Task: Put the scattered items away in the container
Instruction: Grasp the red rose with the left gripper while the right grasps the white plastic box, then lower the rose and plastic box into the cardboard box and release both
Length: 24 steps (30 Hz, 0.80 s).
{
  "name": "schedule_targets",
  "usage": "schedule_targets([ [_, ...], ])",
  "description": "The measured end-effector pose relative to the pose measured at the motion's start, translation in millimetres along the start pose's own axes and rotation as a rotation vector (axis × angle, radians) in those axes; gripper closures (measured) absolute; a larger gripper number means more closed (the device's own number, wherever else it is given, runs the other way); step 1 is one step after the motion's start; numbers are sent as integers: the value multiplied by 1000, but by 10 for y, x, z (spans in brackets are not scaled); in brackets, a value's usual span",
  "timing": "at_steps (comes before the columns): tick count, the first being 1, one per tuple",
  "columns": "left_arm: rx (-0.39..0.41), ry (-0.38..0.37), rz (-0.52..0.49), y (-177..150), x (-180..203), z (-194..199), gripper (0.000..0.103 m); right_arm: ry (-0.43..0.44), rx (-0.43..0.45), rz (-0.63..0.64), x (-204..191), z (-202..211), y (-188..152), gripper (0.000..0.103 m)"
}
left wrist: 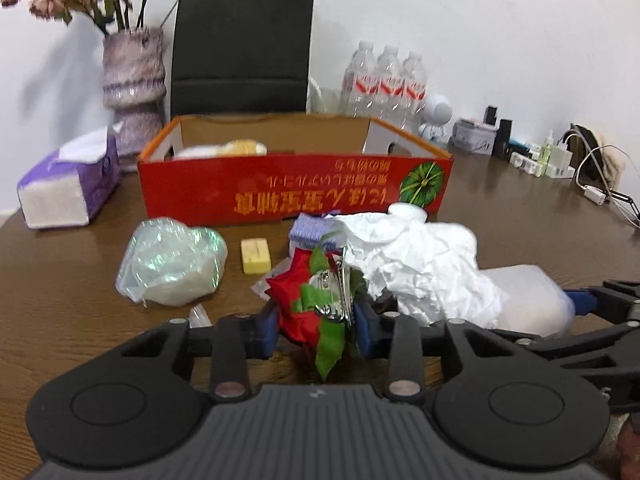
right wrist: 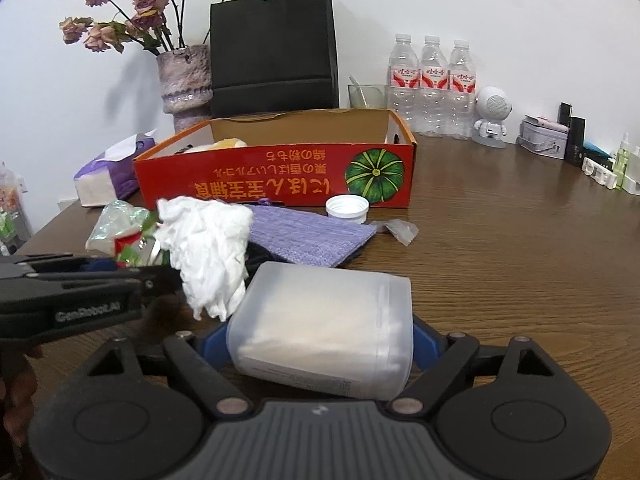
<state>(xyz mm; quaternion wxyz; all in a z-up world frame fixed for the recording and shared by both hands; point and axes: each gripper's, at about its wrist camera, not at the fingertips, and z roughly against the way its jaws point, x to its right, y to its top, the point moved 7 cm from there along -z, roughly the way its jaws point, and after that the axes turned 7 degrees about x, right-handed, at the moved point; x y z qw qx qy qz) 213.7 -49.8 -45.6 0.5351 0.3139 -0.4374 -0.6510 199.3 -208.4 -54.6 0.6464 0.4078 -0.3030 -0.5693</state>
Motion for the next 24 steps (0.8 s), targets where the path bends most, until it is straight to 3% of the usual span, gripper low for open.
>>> schedule_targets([
  [13, 93, -11, 3, 295, -81, 346, 66, 16, 100, 31, 21, 209, 342, 17],
  [24, 232, 19, 92, 1074, -298, 135, 64, 24, 230, 23, 16, 0, 1092, 17],
])
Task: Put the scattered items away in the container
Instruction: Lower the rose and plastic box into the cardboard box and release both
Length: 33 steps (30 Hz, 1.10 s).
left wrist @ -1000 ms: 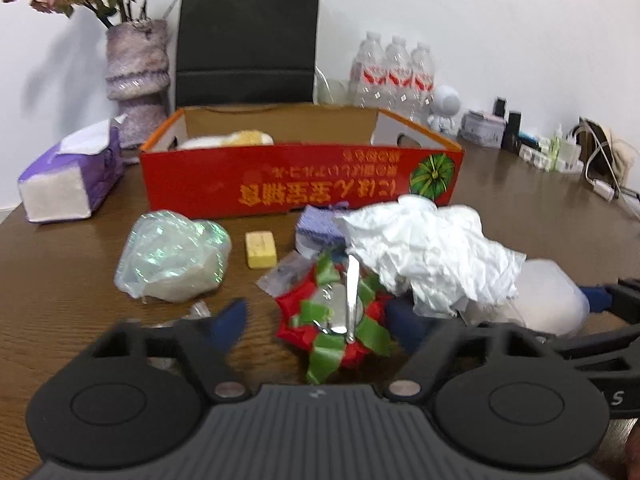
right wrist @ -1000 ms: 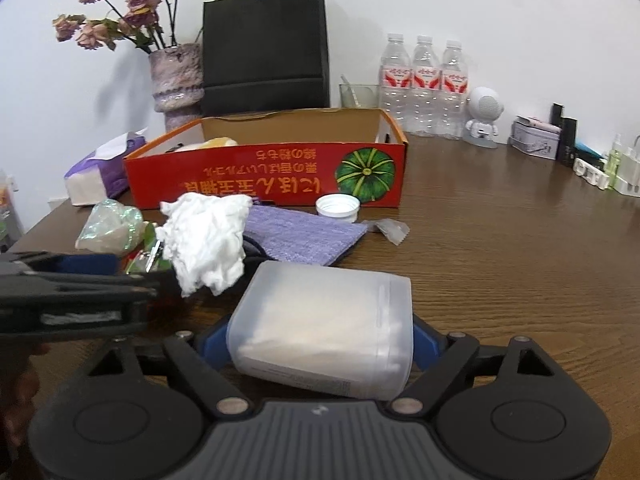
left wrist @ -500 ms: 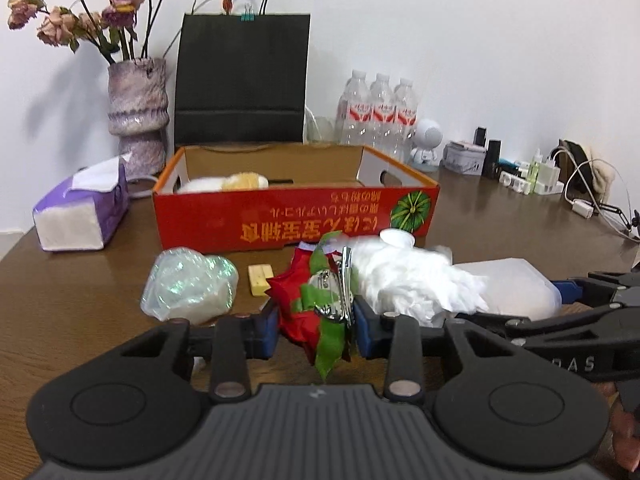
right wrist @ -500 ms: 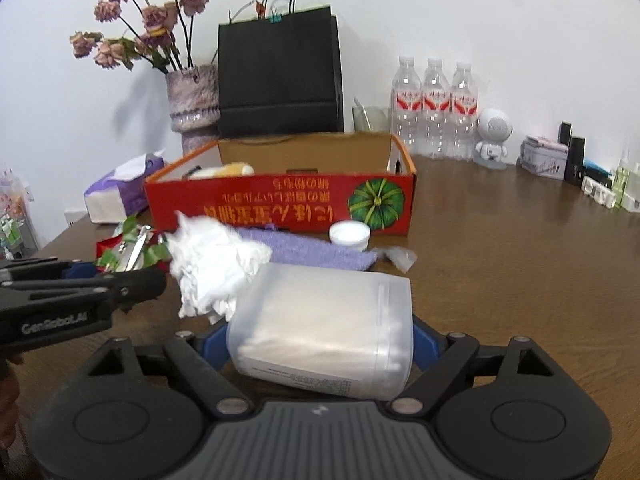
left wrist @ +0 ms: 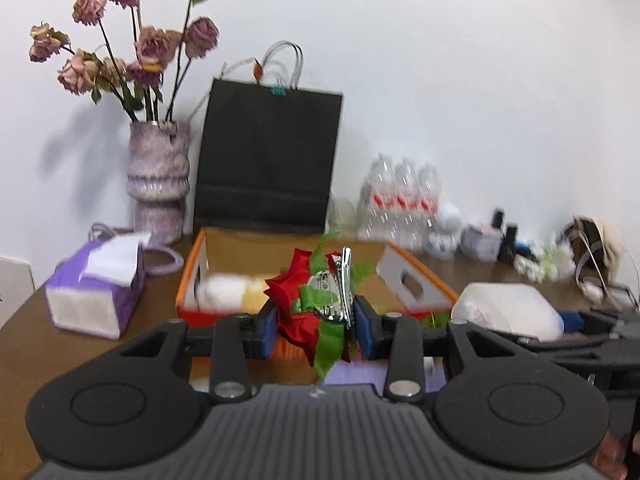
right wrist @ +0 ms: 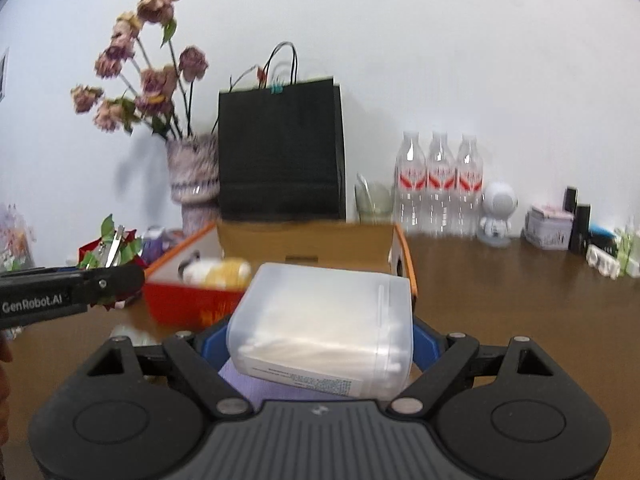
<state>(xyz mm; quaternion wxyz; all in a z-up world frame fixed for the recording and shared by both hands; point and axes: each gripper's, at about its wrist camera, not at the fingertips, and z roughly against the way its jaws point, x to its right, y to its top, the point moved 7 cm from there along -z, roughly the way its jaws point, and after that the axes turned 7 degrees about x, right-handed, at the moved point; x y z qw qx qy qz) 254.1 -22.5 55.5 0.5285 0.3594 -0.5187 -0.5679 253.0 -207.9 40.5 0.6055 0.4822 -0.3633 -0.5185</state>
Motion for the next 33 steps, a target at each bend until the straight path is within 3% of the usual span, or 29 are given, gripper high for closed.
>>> schedule_targets([
  [9, 16, 24, 98, 331, -116, -991, 63, 10, 35, 23, -18, -868, 445, 17],
  [15, -88, 56, 131, 112, -267, -1681, 64, 29, -95, 49, 65, -1651, 357, 17],
  [18, -91, 82, 129, 65, -351, -1874, 64, 24, -153, 44, 127, -1968, 290, 17],
  [26, -195, 104, 122, -115, -511, -2239, 62, 5, -248, 47, 164, -2352, 86, 17],
  [27, -212, 110, 129, -145, -536, -2265, 60, 5, -261, 44, 169, -2370, 67, 17],
  [29, -240, 120, 148, -193, -582, -2287, 38, 11, -294, 34, 177, -2403, 23, 16],
  [30, -245, 124, 163, -199, -605, -2282, 14, 16, -304, 28, 179, -2410, 10, 16],
  [31, -239, 126, 174, -189, -619, -2263, 3, 17, -304, 26, 184, -2406, 13, 11],
  [33, -214, 124, 175, -129, -629, -2210, 0, 17, -299, 33, 187, -2373, 40, 1],
])
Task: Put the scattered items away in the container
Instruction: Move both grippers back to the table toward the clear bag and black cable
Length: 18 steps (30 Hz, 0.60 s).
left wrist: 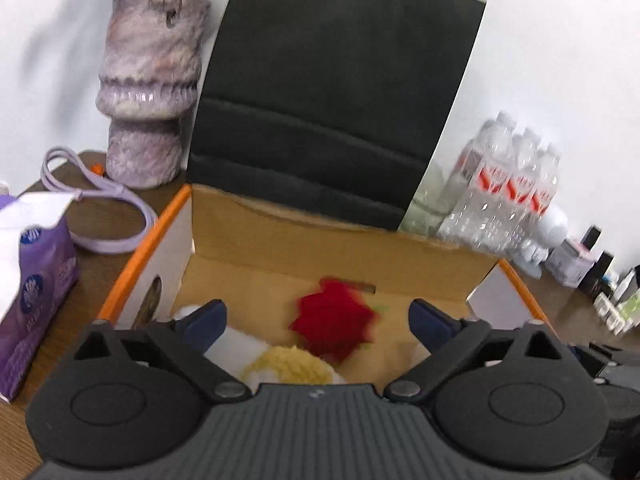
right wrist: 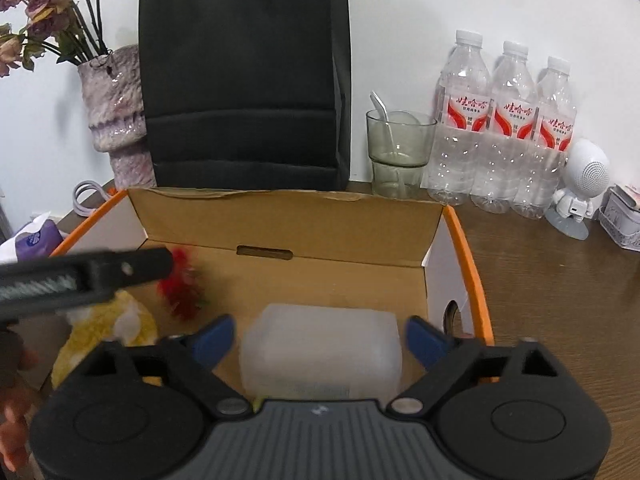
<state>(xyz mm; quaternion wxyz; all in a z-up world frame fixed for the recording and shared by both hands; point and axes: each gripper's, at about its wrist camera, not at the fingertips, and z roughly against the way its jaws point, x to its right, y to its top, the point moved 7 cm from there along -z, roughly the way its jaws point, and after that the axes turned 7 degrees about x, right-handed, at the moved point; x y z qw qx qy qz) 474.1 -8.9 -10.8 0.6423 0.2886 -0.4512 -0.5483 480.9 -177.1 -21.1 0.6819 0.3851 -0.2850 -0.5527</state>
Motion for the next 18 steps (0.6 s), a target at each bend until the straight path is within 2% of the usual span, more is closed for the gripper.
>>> schedule_targets([
  [12, 33, 41, -25, 137, 8, 236, 0, -11, 53, -20, 59, 278, 172, 0],
  [18, 148, 20, -67, 286, 48, 723, 0, 1, 113, -20, 37, 615, 318, 0],
])
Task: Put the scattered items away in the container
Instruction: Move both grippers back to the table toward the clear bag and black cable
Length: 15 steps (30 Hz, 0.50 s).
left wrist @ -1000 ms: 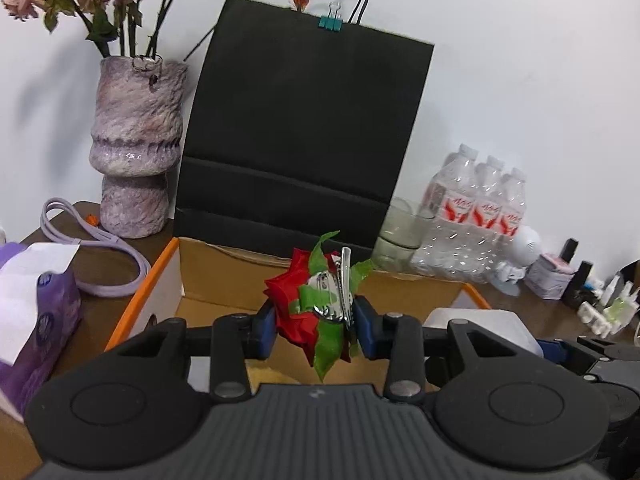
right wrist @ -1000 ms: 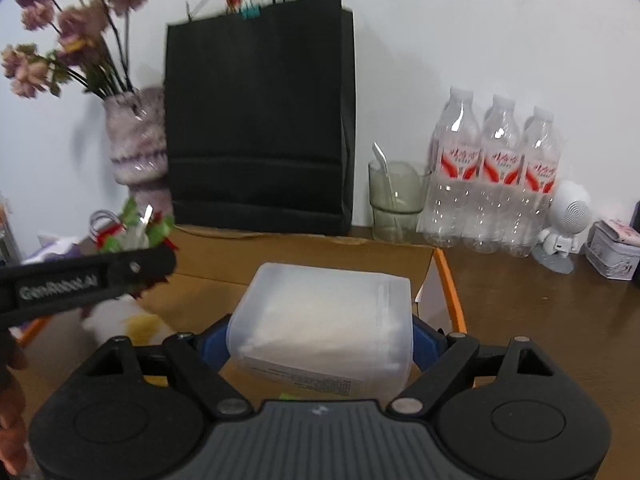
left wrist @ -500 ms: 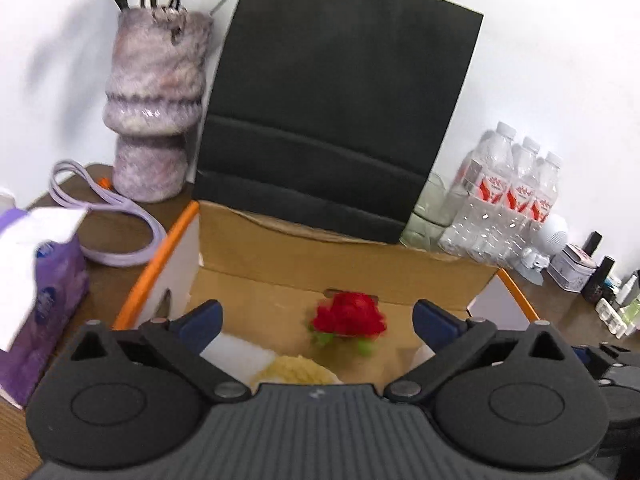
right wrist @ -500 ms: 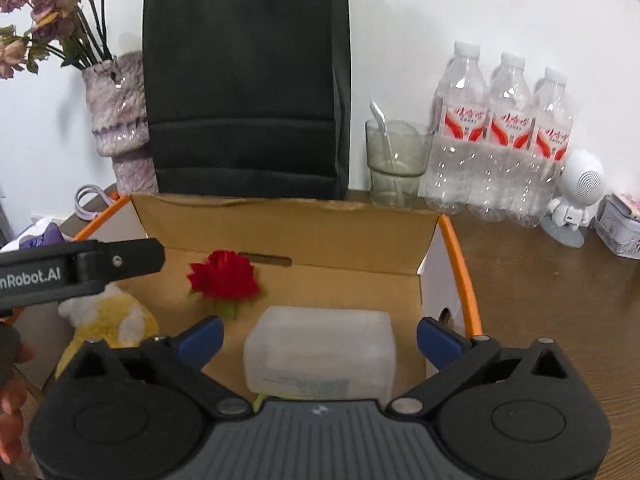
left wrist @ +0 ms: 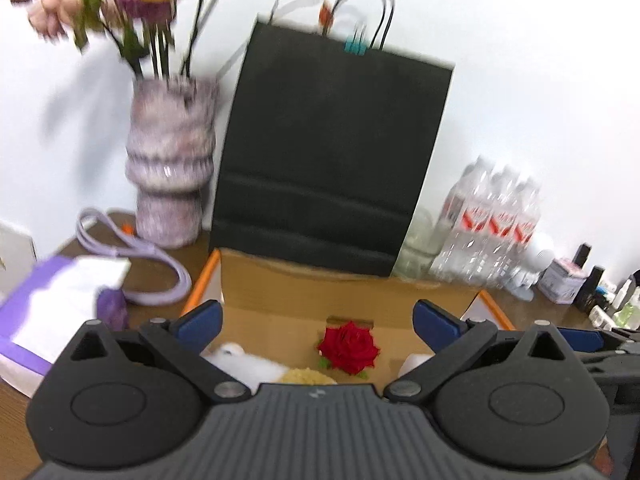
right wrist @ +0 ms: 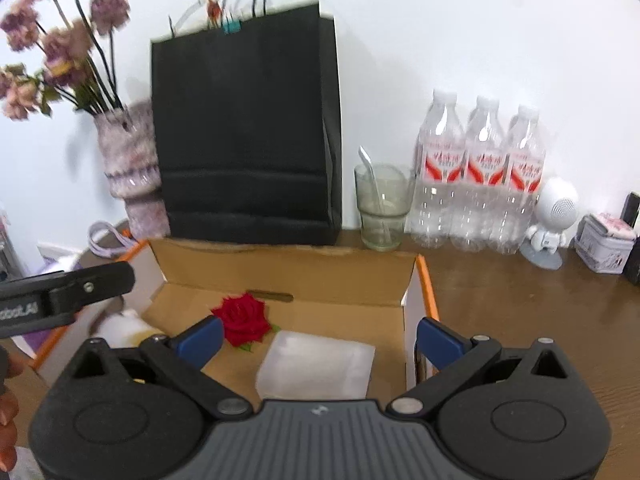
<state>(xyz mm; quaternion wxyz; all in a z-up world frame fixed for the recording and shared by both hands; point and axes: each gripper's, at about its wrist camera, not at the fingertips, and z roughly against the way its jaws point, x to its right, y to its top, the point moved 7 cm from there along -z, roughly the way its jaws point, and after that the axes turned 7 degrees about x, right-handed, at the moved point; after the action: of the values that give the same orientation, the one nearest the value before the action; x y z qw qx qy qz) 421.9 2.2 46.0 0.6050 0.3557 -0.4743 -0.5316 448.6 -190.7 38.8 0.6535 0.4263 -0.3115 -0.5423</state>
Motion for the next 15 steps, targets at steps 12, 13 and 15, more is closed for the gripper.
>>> schedule_targets([
  [12, 130, -58, -148, -93, -164, 1154, 0, 34, 89, 95, 86, 1045, -428, 0],
  [13, 113, -60, -157, -160, -195, 1202, 0, 30, 83, 112, 93, 1117, -534, 0],
  [15, 75, -66, -171, -307, -253, 1288, 0, 5, 64, 137, 123, 1230, -744, 0],
])
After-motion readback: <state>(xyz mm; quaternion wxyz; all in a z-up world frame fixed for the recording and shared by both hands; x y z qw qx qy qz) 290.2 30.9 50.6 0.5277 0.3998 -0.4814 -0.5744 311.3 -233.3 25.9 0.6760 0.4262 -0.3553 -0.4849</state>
